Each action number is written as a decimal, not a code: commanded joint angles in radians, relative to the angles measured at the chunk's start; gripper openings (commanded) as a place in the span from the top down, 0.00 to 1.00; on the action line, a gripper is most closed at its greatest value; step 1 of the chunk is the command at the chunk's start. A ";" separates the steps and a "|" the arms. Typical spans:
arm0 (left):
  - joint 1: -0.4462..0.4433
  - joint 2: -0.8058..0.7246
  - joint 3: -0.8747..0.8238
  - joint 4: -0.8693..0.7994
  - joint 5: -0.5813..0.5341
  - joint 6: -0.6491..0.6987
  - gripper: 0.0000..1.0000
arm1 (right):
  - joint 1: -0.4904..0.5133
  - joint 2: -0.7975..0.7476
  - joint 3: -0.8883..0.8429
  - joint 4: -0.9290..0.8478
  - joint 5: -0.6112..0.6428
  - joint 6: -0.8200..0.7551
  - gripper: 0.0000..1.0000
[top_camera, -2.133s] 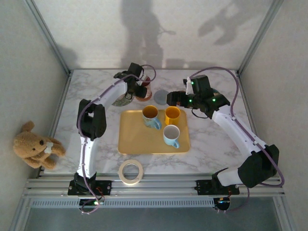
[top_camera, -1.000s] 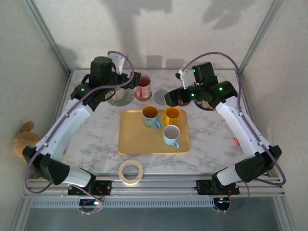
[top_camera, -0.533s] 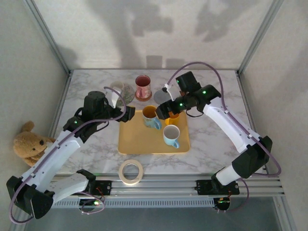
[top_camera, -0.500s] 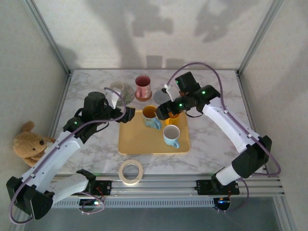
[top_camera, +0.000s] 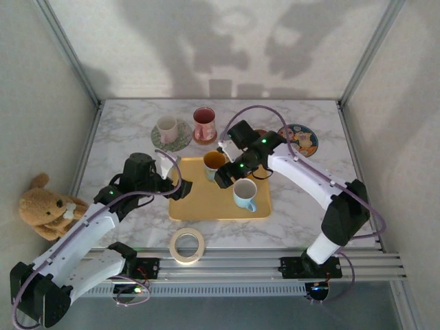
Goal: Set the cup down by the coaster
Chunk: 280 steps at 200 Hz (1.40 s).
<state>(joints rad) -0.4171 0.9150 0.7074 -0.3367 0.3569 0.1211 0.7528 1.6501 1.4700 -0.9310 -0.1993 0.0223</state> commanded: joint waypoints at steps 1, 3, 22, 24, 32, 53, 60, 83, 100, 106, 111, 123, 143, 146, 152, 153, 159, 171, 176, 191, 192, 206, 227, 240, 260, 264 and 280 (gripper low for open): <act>0.009 -0.032 -0.033 0.047 0.024 0.027 0.00 | 0.023 0.045 0.031 -0.003 0.047 0.005 0.15; 0.009 -0.034 -0.035 0.047 0.024 0.028 0.00 | 0.023 0.049 0.032 -0.003 0.049 0.004 0.15; 0.016 -0.052 -0.050 0.038 0.033 0.047 0.00 | 0.033 0.092 0.056 -0.007 0.074 0.002 0.17; 0.017 -0.055 -0.052 0.037 0.034 0.050 0.00 | 0.034 0.097 0.058 -0.008 0.078 0.002 0.17; 0.023 -0.064 -0.060 0.033 0.039 0.060 0.00 | 0.038 0.117 0.069 -0.013 0.095 0.002 0.19; 0.045 -0.085 -0.079 0.029 0.060 0.078 0.00 | 0.044 0.161 0.096 -0.017 0.124 0.009 0.20; 0.053 -0.091 -0.084 0.027 0.075 0.080 0.00 | 0.044 0.176 0.109 -0.024 0.133 0.011 0.21; 0.090 -0.100 -0.084 0.014 0.160 0.091 0.00 | 0.046 0.221 0.154 -0.057 0.177 0.019 0.22; 0.102 -0.102 -0.091 0.028 0.173 0.088 0.00 | 0.045 0.241 0.168 -0.056 0.182 0.021 0.23; 0.105 -0.101 -0.093 0.030 0.176 0.089 0.00 | 0.045 0.246 0.170 -0.053 0.182 0.021 0.24; 0.107 -0.100 -0.096 0.033 0.177 0.089 0.00 | 0.045 0.251 0.170 -0.047 0.182 0.020 0.24; 0.110 -0.089 -0.099 0.038 0.178 0.092 0.00 | 0.044 0.261 0.171 -0.040 0.185 0.017 0.25; 0.116 -0.068 -0.092 0.038 0.173 0.097 0.00 | 0.045 0.285 0.185 -0.040 0.190 0.011 0.27; 0.117 -0.066 -0.090 0.037 0.172 0.100 0.00 | 0.045 0.288 0.188 -0.039 0.190 0.010 0.27; 0.118 -0.066 -0.088 0.033 0.175 0.108 0.00 | 0.044 0.296 0.190 -0.039 0.190 0.010 0.27; 0.119 -0.066 -0.086 0.032 0.174 0.110 0.00 | 0.044 0.296 0.191 -0.039 0.190 0.010 0.27; 0.121 -0.066 -0.086 0.033 0.174 0.119 0.00 | 0.044 0.303 0.193 -0.035 0.186 0.010 0.27; 0.129 -0.068 -0.088 0.038 0.174 0.130 0.00 | 0.045 0.314 0.193 -0.030 0.181 0.011 0.28; 0.134 -0.067 -0.088 0.038 0.175 0.133 0.00 | 0.044 0.319 0.194 -0.028 0.185 0.013 0.28; 0.147 -0.058 -0.089 0.040 0.189 0.141 0.00 | 0.043 0.332 0.194 -0.019 0.184 0.022 0.31; 0.148 -0.058 -0.089 0.039 0.190 0.140 0.00 | 0.043 0.332 0.194 -0.019 0.184 0.022 0.31; 0.154 -0.048 -0.089 0.040 0.205 0.140 0.00 | 0.045 0.340 0.197 -0.008 0.170 0.028 0.32; 0.161 -0.041 -0.093 0.050 0.223 0.140 0.00 | 0.044 0.346 0.194 0.006 0.172 0.033 0.33; 0.162 -0.037 -0.092 0.055 0.226 0.140 0.00 | 0.044 0.356 0.201 0.006 0.170 0.034 0.34; 0.165 -0.035 -0.090 0.060 0.226 0.141 0.00 | 0.045 0.368 0.206 0.004 0.166 0.041 0.39; 0.165 -0.036 -0.091 0.061 0.226 0.139 0.00 | 0.046 0.370 0.206 0.004 0.165 0.042 0.40; 0.166 -0.035 -0.094 0.063 0.231 0.139 0.00 | 0.045 0.373 0.204 0.007 0.169 0.048 0.41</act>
<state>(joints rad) -0.2638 0.8806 0.6209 -0.3054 0.5579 0.2440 0.7883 1.9972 1.6531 -0.9245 -0.0265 0.0525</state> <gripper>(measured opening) 0.995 0.598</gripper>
